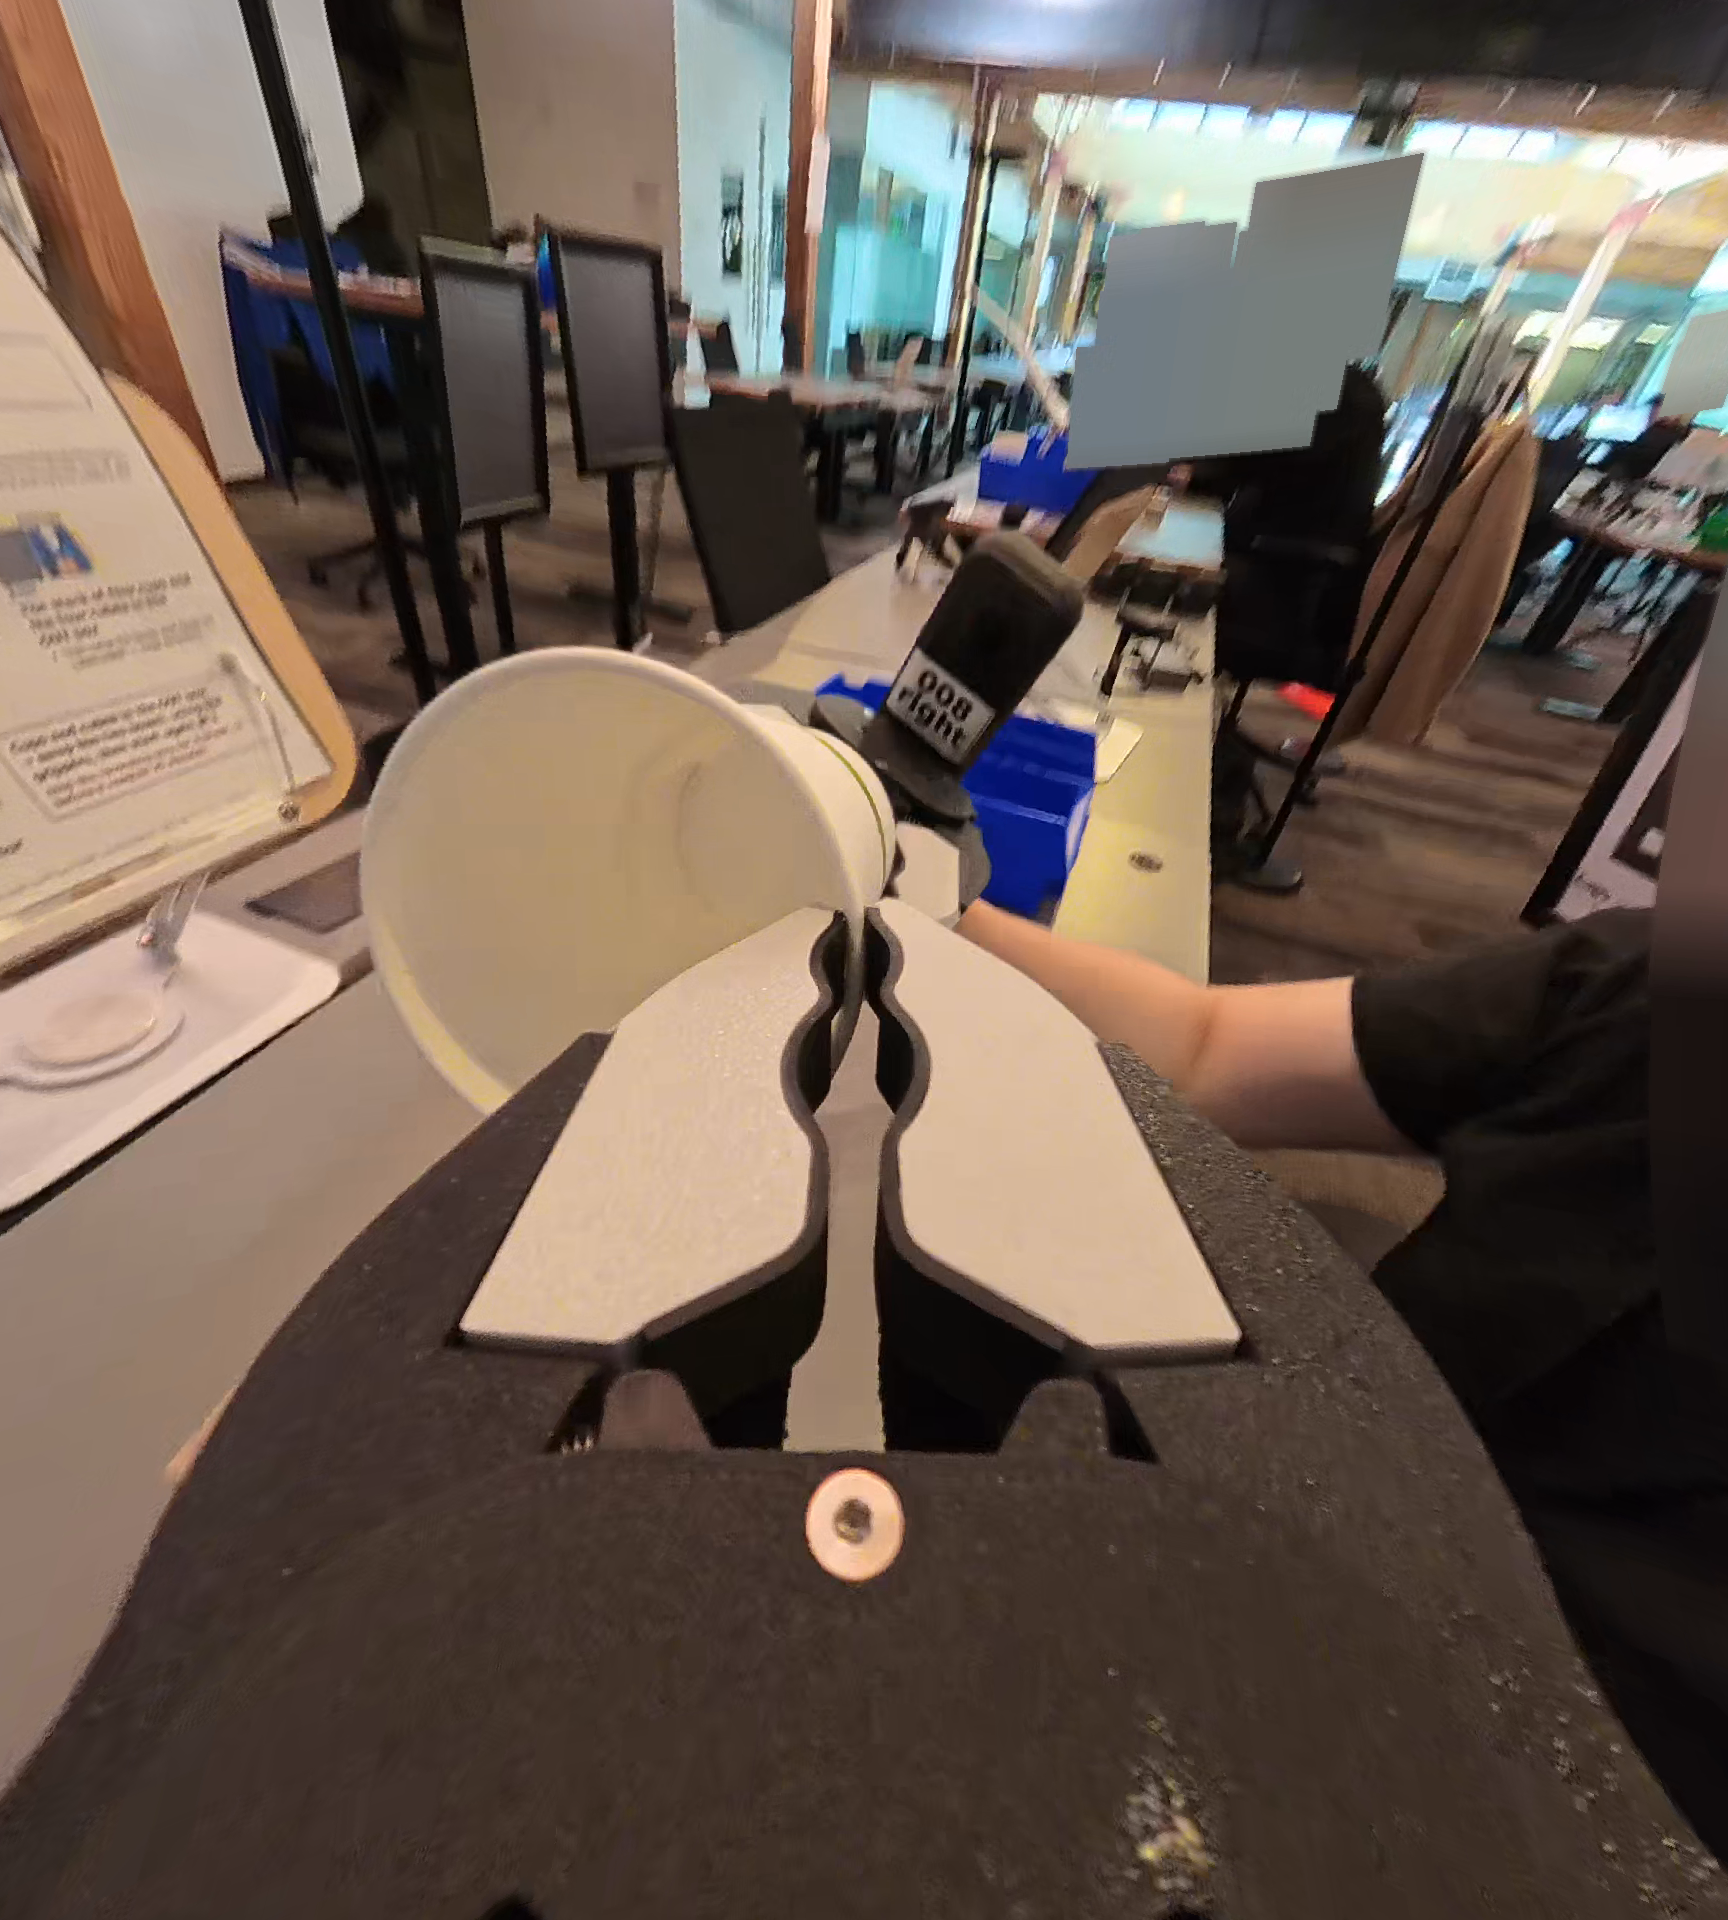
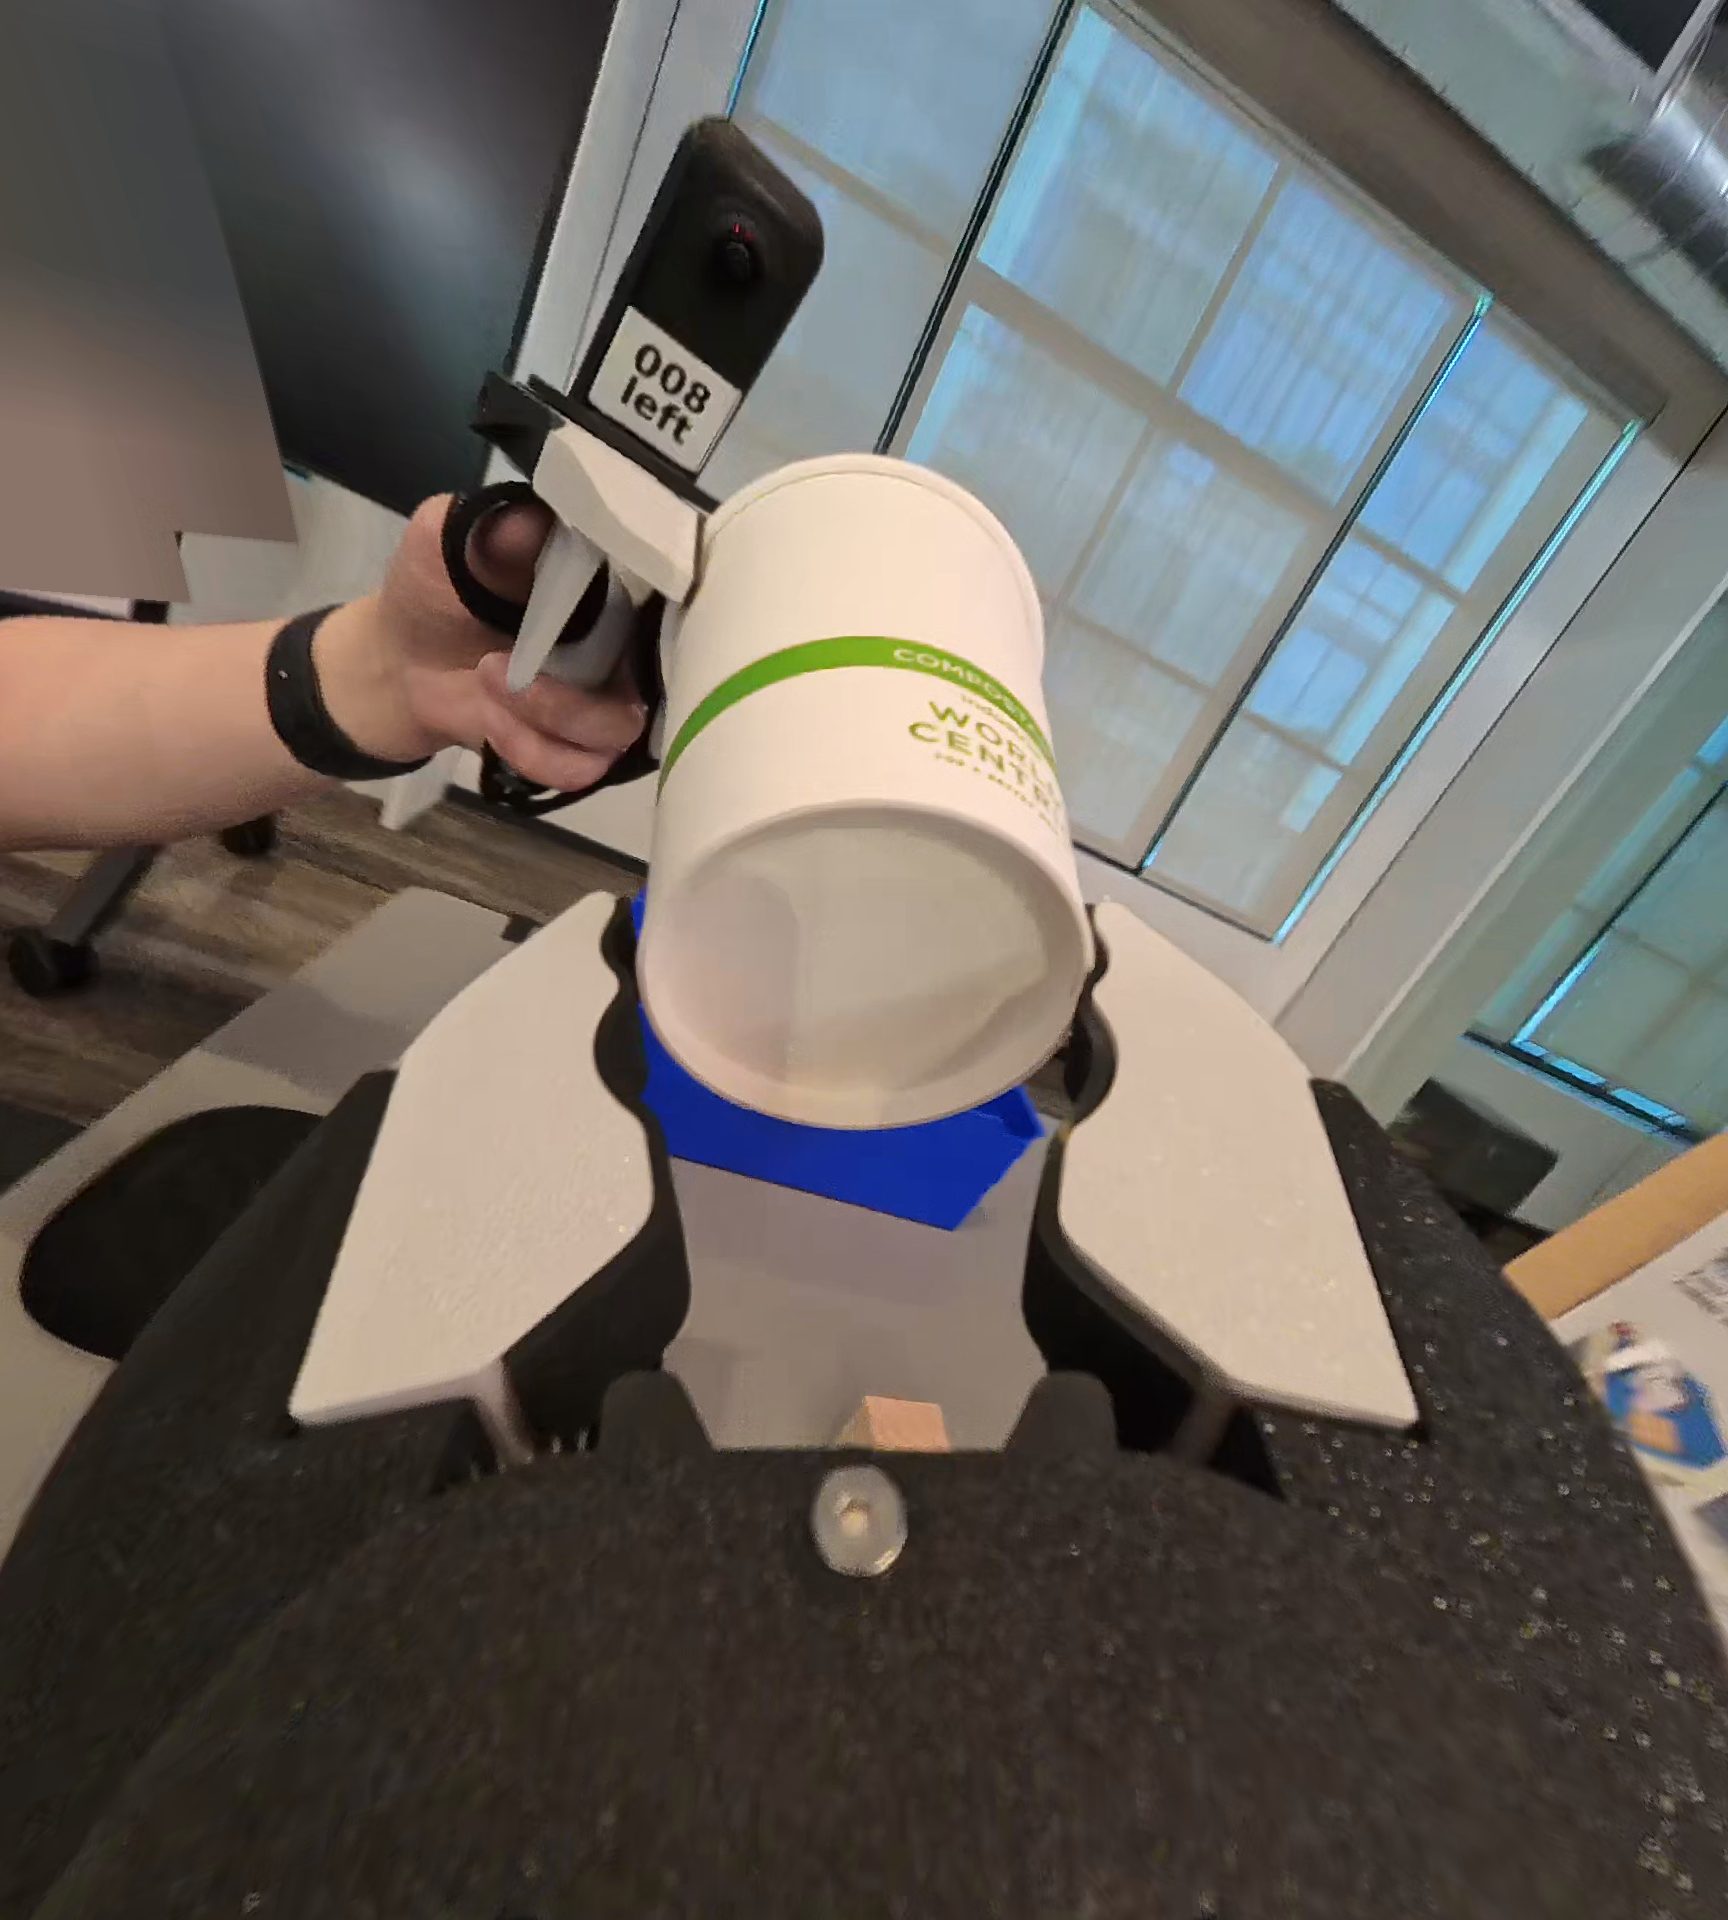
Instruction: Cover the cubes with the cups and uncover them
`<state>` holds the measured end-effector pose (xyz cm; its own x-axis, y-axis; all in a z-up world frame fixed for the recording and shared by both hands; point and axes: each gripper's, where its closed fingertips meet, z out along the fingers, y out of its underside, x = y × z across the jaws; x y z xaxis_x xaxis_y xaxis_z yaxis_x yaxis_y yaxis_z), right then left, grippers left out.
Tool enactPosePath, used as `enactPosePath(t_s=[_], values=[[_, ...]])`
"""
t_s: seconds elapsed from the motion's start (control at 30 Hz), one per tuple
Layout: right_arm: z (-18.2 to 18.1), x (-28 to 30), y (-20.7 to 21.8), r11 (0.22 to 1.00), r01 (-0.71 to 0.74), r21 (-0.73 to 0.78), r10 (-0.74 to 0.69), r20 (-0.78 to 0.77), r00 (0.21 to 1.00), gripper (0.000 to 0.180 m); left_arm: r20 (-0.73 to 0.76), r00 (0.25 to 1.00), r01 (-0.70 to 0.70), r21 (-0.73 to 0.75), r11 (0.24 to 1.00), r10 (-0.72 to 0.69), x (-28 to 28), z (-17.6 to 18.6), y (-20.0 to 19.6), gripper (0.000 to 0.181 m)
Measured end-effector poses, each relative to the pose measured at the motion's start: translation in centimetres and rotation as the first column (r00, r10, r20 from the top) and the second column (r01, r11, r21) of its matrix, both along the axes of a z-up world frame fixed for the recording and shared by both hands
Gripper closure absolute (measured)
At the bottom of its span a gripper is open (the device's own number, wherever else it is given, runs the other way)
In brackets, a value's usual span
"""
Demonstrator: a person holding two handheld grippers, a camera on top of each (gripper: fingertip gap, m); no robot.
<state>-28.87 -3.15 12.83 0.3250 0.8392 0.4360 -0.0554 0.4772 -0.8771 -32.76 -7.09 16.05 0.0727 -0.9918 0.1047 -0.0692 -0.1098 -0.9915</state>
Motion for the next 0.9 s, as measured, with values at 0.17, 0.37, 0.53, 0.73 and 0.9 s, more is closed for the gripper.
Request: enactPosePath(t_s=[0.17,0.37,0.53,0.73,0.9], values=[[0.9,-0.1,-1.5,0.988,0.063,0.142,-0.069,0.042,0.997,0.102,0.112,0.993,0.031,0.004,1.000,-0.031,-0.6,-0.2,-1.3,0.179],[0.6,-0.5,-2.0,0.981,0.087,0.173,-0.110,0.128,0.986,0.103,0.130,0.990,0.044,0.022,0.999,-0.046,-1.2,-0.7,-2.0,0.179],[0.4,-0.8,-2.2,0.985,0.069,0.160,-0.093,0.148,0.985,0.103,0.126,0.992,0.009,0.020,1.000,-0.011,-1.5,-0.9,-1.9,0.177],[-0.2,-0.5,-2.0,0.982,0.089,0.168,-0.124,0.215,0.969,0.103,0.173,0.983,-0.060,0.029,0.998,0.054,-3.0,-0.6,-1.6,0.164],[-1.5,1.0,-0.4,0.973,0.179,0.145,-0.218,0.336,0.916,0.103,0.155,0.964,-0.227,0.048,0.973,0.217,-6.0,-2.8,-0.2,0.164]])
